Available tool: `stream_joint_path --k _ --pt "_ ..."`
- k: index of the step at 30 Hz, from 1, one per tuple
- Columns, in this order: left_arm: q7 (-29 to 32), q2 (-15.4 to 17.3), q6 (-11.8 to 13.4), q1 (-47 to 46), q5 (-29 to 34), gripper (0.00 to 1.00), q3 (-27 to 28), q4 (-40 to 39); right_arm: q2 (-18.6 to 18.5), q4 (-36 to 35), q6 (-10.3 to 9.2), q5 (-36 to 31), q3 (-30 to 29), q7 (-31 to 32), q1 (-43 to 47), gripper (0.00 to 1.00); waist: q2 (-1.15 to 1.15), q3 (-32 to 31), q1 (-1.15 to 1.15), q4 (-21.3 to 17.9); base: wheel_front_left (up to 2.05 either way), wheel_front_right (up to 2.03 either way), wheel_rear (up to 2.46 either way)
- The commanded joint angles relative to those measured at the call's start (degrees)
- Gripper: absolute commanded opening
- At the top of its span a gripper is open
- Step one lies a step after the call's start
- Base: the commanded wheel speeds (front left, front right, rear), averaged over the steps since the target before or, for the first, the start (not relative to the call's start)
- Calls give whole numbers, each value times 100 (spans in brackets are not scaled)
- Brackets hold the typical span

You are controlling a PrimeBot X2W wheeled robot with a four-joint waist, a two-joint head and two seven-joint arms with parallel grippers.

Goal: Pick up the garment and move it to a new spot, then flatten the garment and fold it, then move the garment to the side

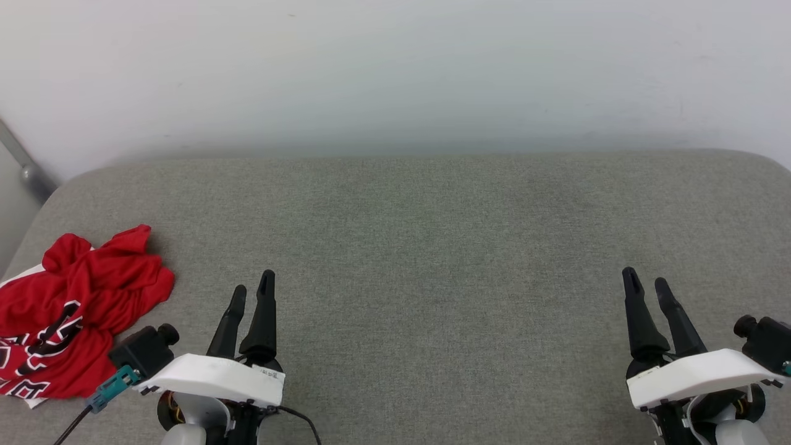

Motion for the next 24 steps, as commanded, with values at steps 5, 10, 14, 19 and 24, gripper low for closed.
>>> stream_joint_path --k 5,10,14,19,24 --pt "-127 41 51 -165 837 100 -25 -15 9 -26 2 -616 5 -49 -97 100 0 13 0 -1 0 0 0" --pt "-210 50 79 -201 1304 100 -34 35 13 13 2 -995 20 -62 -129 100 0 15 0 -2 0 0 0" --pt "-268 60 121 -197 1658 100 -44 44 14 38 1 -1276 15 -64 -132 100 0 14 0 -2 0 0 0" --pt "-341 57 139 -199 1987 100 -50 29 16 50 1 -1601 22 -64 -142 100 0 18 0 3 0 0 0" --pt "-413 57 160 -191 2305 100 -52 20 16 74 1 -1916 29 -97 -167 100 0 19 0 10 0 0 0"
